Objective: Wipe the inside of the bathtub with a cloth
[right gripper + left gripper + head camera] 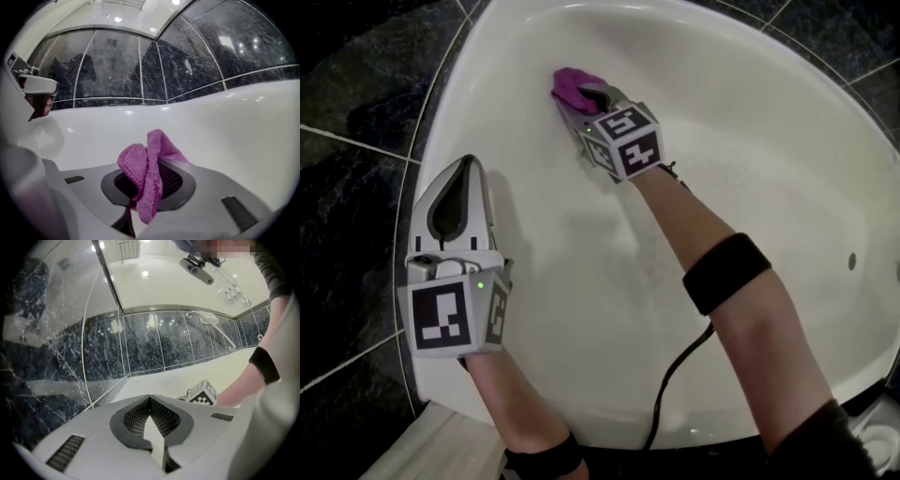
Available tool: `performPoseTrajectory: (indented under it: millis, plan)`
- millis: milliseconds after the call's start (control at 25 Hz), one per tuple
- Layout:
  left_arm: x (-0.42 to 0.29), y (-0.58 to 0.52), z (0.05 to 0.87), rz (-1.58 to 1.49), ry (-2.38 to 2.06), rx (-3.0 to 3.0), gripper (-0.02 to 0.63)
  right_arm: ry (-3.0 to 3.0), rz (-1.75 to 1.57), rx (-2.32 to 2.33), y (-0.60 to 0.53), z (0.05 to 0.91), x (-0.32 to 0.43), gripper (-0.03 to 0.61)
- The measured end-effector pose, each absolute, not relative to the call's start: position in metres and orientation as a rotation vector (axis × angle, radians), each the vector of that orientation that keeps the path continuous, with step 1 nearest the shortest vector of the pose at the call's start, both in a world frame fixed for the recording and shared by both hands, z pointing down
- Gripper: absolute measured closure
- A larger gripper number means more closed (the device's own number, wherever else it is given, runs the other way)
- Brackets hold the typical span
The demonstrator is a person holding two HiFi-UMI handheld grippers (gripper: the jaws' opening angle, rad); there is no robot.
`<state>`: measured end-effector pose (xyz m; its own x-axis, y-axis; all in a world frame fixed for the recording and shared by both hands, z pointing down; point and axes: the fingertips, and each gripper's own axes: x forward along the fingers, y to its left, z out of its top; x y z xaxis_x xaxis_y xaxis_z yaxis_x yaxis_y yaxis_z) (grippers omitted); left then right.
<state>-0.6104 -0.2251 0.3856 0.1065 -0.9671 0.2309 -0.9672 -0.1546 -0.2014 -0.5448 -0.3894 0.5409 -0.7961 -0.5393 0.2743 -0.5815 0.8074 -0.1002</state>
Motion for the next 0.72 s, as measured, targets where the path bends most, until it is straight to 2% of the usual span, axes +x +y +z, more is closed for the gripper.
performPoseTrajectory:
  millis: [360, 720]
  plan:
    - [-0.605, -0.225, 0.384, 0.482, -1.984, 2.363, 0.614, -2.807, 0.377, 0.193, -0.213, 0.545, -0.590, 0.488]
    - [-0.573, -0.198, 0.383, 0.510, -1.915, 2.417, 0.614, -2.528, 0.409, -0.429, -0.027, 0.571, -0.585, 0.488]
